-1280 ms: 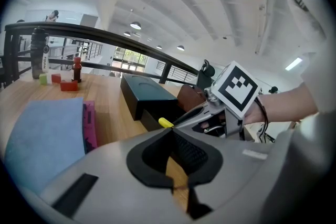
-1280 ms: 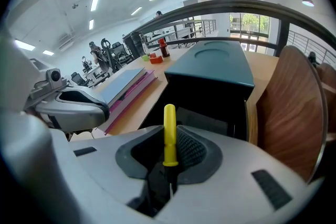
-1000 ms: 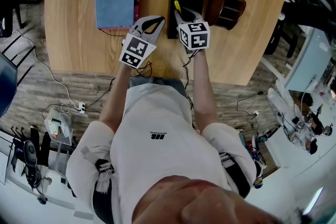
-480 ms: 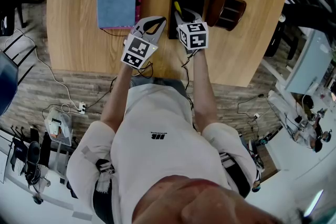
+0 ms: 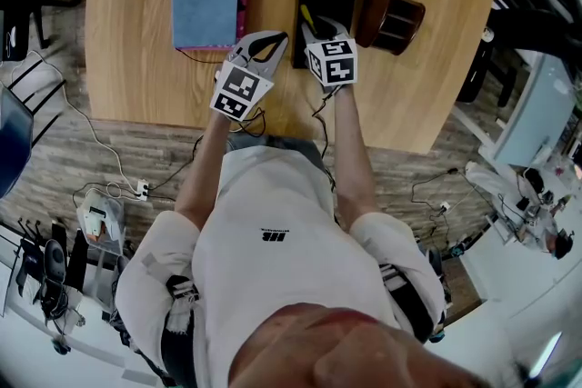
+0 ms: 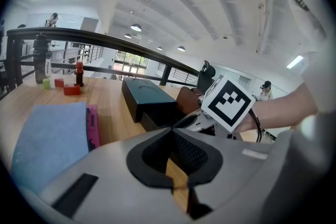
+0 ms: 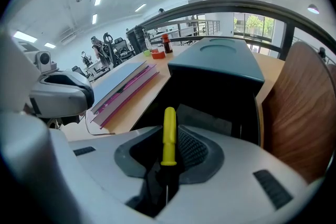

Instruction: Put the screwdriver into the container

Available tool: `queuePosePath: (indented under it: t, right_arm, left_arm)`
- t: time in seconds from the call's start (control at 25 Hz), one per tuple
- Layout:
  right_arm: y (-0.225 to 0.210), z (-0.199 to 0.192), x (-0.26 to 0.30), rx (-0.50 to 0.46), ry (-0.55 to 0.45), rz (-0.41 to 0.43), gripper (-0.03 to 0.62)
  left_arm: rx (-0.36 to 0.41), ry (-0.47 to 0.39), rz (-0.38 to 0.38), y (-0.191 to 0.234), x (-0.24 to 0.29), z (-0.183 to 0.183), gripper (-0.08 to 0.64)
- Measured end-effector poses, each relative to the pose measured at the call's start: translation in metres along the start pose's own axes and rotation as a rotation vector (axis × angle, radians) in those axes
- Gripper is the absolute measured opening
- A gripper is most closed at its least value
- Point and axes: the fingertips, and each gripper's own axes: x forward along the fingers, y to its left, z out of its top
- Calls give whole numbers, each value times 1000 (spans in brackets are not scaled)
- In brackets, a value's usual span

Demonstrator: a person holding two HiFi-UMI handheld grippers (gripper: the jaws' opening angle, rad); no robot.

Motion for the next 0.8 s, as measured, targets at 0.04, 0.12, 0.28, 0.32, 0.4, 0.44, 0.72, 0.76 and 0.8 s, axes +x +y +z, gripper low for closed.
queuePosePath:
  t: [0.04,0.12,0.28,0.32,0.4,0.44,0.72,0.76,0.8]
  right_arm:
    - [1,0,0,-3,0,1,84]
    - [2,-1,-2,-9,-1,1,94]
    - [3,3,-8,-14,-15,-2,109]
    - [4,4,-9,-16,-20,-3,110]
    - [4,8,-14,-22,-32,-7,114]
    - [4,9,-17,-23,-39,-9,114]
    - [10,18,-42,-33,-93,-20,114]
    - [11,20,-48,-34,-104,-23,114]
    - [12,22,-55,-35,-118,-24,114]
  left_arm:
    - [2,-1,1,-1,-1,1,9]
    - [7,-5,3,-3,-3,3,9]
    - [18,-12,6,-6,-6,8,9]
    - [22,-14,7,-6,-8,10,9]
    - [29,-21,10,-8,-10,14,9]
    - [34,-25,12,-9,-11,16,9]
    - [65,-45,28,-18,-26,29,9]
    - [70,-48,31,-20,-28,31,9]
    - [76,-52,34,-23,-30,33,9]
